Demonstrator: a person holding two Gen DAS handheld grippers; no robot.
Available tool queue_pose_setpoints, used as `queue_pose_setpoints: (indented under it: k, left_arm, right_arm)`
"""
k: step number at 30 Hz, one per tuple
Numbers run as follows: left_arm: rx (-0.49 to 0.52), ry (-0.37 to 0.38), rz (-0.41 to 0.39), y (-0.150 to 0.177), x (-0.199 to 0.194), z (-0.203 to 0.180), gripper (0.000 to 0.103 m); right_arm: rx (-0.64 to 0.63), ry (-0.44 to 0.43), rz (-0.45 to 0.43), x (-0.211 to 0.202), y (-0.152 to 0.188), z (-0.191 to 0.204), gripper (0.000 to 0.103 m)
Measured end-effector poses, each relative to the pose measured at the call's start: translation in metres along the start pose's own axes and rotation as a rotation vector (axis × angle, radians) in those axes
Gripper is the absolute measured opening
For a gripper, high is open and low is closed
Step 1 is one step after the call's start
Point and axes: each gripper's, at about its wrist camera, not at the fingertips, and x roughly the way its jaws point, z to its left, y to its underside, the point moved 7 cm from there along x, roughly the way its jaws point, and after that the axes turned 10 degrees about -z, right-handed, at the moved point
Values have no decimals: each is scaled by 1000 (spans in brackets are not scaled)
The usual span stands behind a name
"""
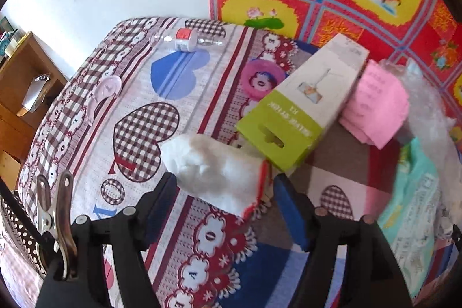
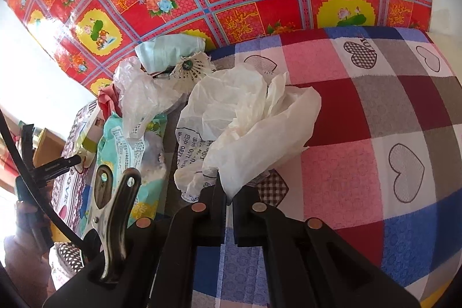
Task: Collect trash
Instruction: 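Grasp the white rolled tissue with the left gripper while right holds the bag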
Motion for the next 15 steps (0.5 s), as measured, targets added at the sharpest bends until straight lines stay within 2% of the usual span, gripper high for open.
queue_pose_setpoints:
  k: [3, 6, 11, 15]
  left_arm:
    - [-33, 14, 17, 2, 10, 5, 69]
    - [-59, 13, 12, 2, 14, 10, 61]
    - [-76, -12, -17, 0, 11, 15, 42]
    - [-98, 1, -30, -1, 6, 20, 33]
  right_arm:
    - [7, 4, 5, 0, 1, -3, 3]
    - [7, 7, 11, -1, 1, -4, 4]
    - [3, 18, 10, -5, 1, -7, 17]
    - [0, 27, 5, -8, 0, -7, 29]
